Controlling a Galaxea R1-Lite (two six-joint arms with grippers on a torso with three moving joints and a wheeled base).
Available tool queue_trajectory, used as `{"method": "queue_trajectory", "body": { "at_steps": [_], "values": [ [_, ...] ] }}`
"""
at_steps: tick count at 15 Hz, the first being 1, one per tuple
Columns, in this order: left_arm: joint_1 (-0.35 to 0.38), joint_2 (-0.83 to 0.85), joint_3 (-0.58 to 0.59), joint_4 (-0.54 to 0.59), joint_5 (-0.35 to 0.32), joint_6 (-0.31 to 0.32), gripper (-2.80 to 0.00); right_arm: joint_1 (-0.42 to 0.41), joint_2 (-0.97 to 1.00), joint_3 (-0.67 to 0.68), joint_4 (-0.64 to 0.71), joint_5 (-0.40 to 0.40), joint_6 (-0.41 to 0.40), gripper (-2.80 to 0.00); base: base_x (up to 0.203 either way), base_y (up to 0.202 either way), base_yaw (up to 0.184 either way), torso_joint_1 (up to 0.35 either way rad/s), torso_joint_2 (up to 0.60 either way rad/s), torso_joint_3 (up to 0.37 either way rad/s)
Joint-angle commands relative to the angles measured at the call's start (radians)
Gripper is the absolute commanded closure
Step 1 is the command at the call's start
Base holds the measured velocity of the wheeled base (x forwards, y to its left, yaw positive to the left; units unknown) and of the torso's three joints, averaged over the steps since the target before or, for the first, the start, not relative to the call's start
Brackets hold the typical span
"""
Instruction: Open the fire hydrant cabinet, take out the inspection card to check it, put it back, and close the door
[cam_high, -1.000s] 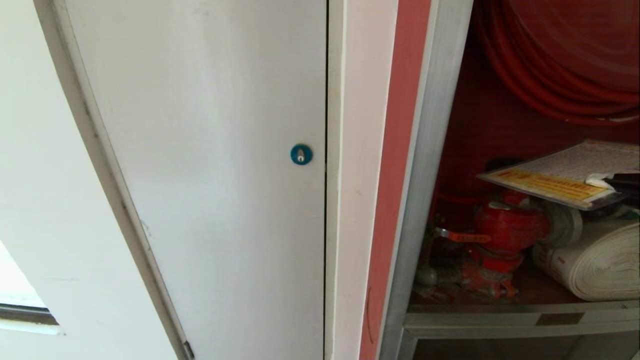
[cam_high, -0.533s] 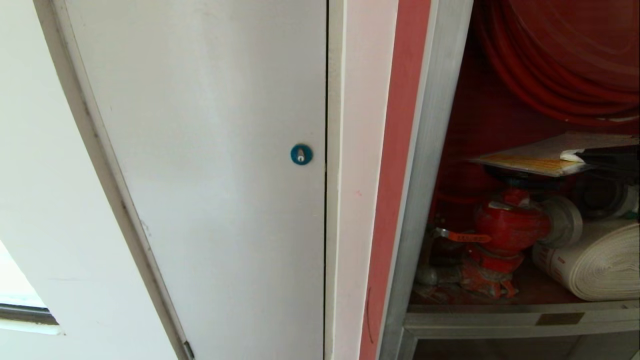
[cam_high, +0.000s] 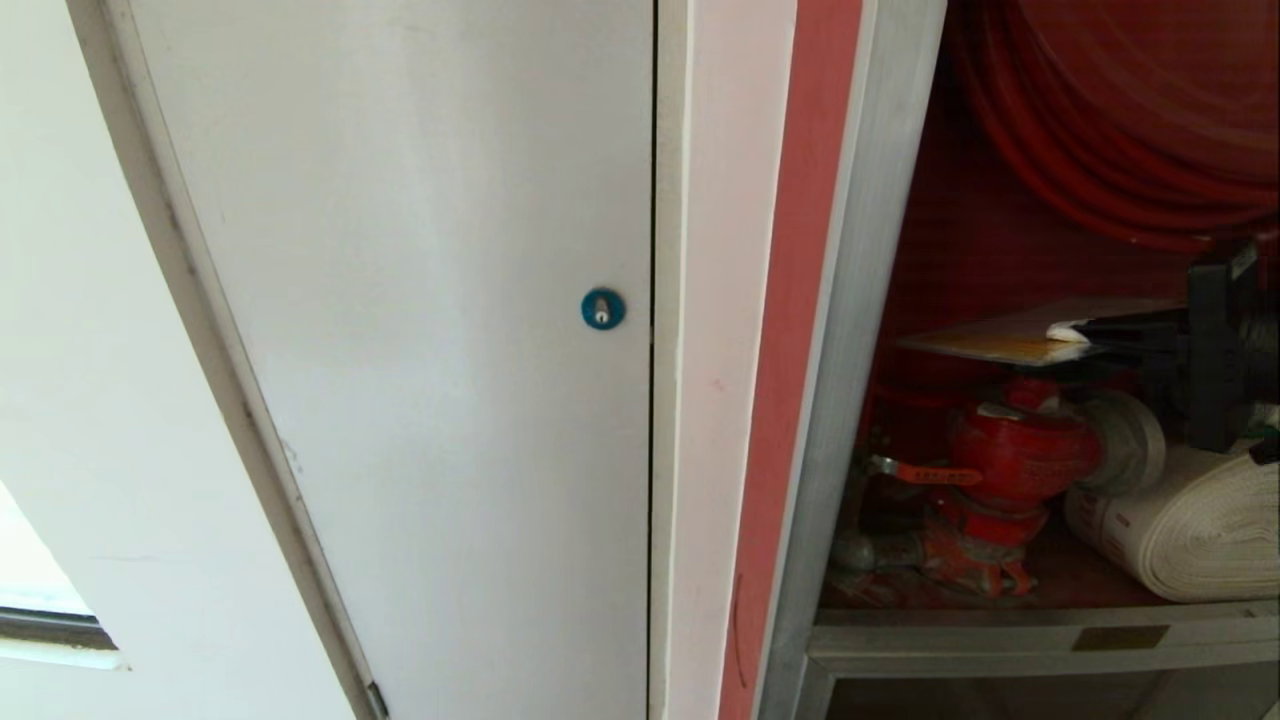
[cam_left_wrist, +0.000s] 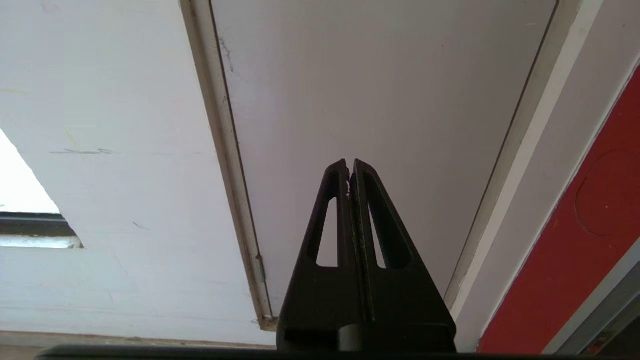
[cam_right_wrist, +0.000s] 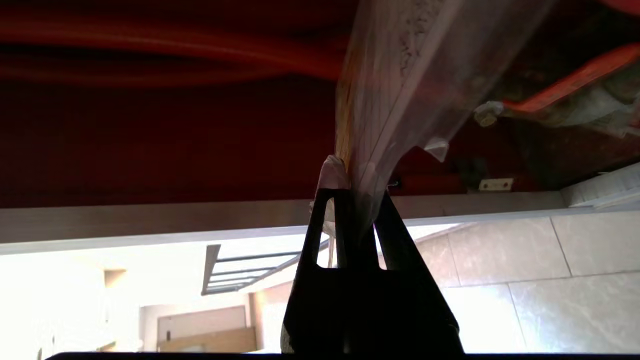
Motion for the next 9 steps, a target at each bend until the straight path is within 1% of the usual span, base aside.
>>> {"method": "queue_trajectory", "body": {
  "at_steps": [1, 7, 9],
  "values": [
    [0.000, 0.000, 0.000, 0.000, 0.000, 0.000, 0.00, 0.005, 0.033, -0.007, -0.029, -0.001, 0.007, 0.00, 0.000, 0.000, 0.000, 0.000, 0.00, 0.000],
    [0.000, 0.001, 0.000, 0.000, 0.000, 0.000, 0.00, 0.003, 0.056, -0.014, -0.046, -0.006, 0.005, 0.00, 0.000, 0.000, 0.000, 0.000, 0.00, 0.000],
    [0.000, 0.000, 0.000, 0.000, 0.000, 0.000, 0.00, 0.003, 0.063, -0.016, -0.055, -0.028, 0.005, 0.00, 0.000, 0.000, 0.000, 0.000, 0.00, 0.000]
  ]
}}
